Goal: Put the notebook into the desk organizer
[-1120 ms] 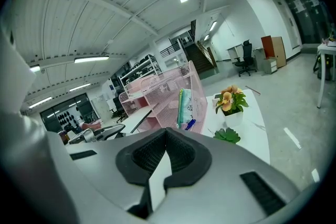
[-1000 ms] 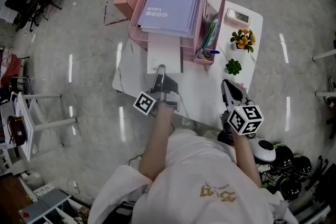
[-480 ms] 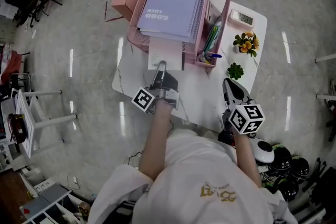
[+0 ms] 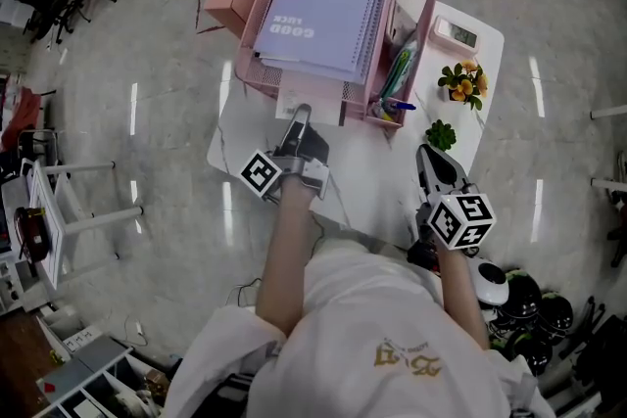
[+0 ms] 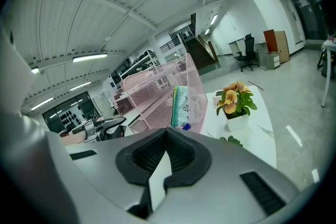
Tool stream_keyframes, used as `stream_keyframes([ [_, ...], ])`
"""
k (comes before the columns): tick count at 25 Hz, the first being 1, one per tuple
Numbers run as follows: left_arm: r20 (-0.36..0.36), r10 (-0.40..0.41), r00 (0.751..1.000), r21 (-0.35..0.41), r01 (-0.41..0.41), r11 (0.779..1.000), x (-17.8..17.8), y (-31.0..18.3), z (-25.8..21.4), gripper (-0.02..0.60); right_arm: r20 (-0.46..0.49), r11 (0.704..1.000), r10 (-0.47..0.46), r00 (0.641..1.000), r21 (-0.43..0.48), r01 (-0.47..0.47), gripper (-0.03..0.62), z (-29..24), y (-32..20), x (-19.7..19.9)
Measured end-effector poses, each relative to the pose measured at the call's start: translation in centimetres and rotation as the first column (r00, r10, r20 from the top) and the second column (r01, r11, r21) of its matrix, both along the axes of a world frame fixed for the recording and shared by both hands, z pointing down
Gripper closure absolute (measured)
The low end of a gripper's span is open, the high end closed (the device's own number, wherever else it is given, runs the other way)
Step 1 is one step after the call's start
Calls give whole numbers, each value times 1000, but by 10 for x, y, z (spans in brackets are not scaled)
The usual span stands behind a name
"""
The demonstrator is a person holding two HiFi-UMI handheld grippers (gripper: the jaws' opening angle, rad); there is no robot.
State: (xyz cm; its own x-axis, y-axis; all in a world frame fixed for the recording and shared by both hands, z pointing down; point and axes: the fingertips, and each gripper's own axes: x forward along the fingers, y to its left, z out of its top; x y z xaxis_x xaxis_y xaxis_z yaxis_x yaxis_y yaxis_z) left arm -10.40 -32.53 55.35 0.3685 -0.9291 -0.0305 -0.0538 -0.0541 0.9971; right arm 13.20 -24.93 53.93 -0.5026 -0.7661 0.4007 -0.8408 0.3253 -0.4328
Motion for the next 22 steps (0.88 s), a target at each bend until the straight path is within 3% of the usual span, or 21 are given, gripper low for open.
stream_keyframes([
  [4,59,2,998,-10,-2,1000,1,-6,0,535,1,1000,-1,1000,-4,1,582,2,-4,2],
  [9,119,-6,993,-91,17,996,-4,-9,15,441,4,1000,-10,1000,-3,10,582,3,-6,0],
  [16,103,-12,995,-82,20,996,-2,-11,12,419,4,1000,-15,1000,0,15,582,2,-5,1],
  [22,134,-37,990,-82,48,995,-9,-7,9,330,-4,1000,-13,1000,21,13,582,-6,-4,3],
])
